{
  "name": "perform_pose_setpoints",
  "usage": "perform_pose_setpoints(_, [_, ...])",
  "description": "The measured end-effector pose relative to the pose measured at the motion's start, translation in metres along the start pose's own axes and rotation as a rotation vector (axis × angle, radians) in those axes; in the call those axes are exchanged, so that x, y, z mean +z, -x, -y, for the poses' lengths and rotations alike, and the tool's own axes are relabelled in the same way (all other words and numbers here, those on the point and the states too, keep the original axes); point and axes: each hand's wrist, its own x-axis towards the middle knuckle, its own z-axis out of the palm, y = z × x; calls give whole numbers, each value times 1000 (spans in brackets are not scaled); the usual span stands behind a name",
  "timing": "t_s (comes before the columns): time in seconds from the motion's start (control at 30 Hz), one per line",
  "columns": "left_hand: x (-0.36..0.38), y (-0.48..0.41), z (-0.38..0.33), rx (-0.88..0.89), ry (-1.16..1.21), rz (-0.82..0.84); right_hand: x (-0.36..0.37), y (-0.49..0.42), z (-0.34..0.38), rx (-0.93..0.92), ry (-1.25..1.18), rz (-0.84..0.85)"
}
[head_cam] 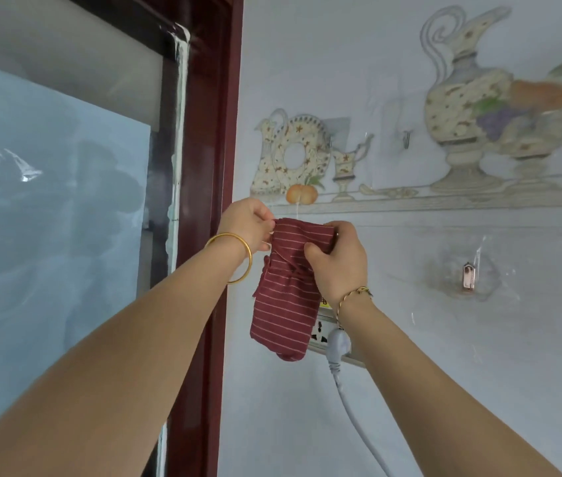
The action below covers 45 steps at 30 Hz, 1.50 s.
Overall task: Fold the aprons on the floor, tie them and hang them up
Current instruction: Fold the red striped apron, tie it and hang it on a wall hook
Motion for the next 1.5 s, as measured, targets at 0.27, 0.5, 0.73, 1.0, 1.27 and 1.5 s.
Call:
perform_pose_setpoints(0.27, [22, -53, 18, 59, -34, -36, 18, -47, 1, -102, 358, -51])
perform_pose_setpoints(0.5, [23, -62, 28, -237, 367, 30, 29, -61, 10, -135, 523, 17])
perform_pose_setpoints(0.73, [19, -63, 33, -306, 404, 126, 26, -63, 3, -78, 468, 44])
perform_pose_setpoints(1.0, [20, -56, 49, -250, 500, 131, 34, -40, -6, -164, 509, 2])
perform_pose_setpoints(1.27, [25, -50, 69, -266, 477, 130, 49, -13, -15, -242, 593, -14])
perform_pose_setpoints(1.5, [13, -40, 73, -282, 467, 143, 60, 0, -20, -174, 534, 17])
